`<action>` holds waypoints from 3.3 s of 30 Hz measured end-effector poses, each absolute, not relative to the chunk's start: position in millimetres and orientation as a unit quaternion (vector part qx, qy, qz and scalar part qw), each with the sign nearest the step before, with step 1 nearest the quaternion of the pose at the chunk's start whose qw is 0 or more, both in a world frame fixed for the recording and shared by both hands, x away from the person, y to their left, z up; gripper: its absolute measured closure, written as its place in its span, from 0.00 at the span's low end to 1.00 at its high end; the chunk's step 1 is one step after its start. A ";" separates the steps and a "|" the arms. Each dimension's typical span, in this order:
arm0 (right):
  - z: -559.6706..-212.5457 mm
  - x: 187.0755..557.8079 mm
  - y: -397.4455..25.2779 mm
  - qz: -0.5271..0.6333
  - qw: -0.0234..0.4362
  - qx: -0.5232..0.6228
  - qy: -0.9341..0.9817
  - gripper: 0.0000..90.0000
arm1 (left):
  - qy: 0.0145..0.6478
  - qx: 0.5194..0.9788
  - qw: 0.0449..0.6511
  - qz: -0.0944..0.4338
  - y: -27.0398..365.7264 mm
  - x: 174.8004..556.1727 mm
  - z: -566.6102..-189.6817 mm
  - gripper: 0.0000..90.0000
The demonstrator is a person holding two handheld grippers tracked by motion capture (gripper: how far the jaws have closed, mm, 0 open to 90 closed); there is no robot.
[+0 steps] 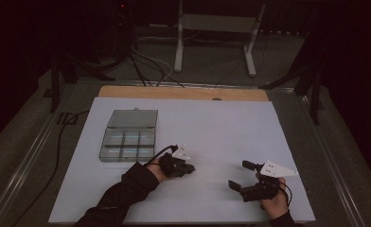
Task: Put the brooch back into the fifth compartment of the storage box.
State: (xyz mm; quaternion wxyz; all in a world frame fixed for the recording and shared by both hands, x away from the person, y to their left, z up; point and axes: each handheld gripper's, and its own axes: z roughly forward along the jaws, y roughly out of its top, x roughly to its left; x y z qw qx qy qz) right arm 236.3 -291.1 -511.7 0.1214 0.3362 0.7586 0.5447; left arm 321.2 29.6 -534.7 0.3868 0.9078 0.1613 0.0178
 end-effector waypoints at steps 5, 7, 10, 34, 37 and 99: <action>-511.6 236.3 -291.3 0.545 0.121 0.336 0.758 0.00 | 0.164 0.905 0.392 0.019 30.2 320.1 -532.2 0.98; -511.3 235.8 -291.0 0.545 0.122 0.335 0.759 0.00 | 0.160 0.907 0.389 0.021 29.9 319.1 -530.7 0.98; -511.2 236.1 -291.3 0.546 0.122 0.336 0.758 0.00 | 0.162 0.905 0.392 0.018 30.7 318.2 -527.9 0.98; -511.3 235.7 -290.2 0.545 0.123 0.332 0.760 0.00 | 0.168 0.899 0.404 0.026 46.9 316.6 -506.0 0.98; -511.6 236.1 -289.9 0.544 0.122 0.333 0.760 0.00 | 0.171 0.897 0.408 0.027 49.4 317.6 -503.9 0.98; -511.7 236.5 -290.0 0.544 0.121 0.335 0.760 0.00 | 0.239 0.865 0.435 0.072 113.2 329.7 -473.4 0.97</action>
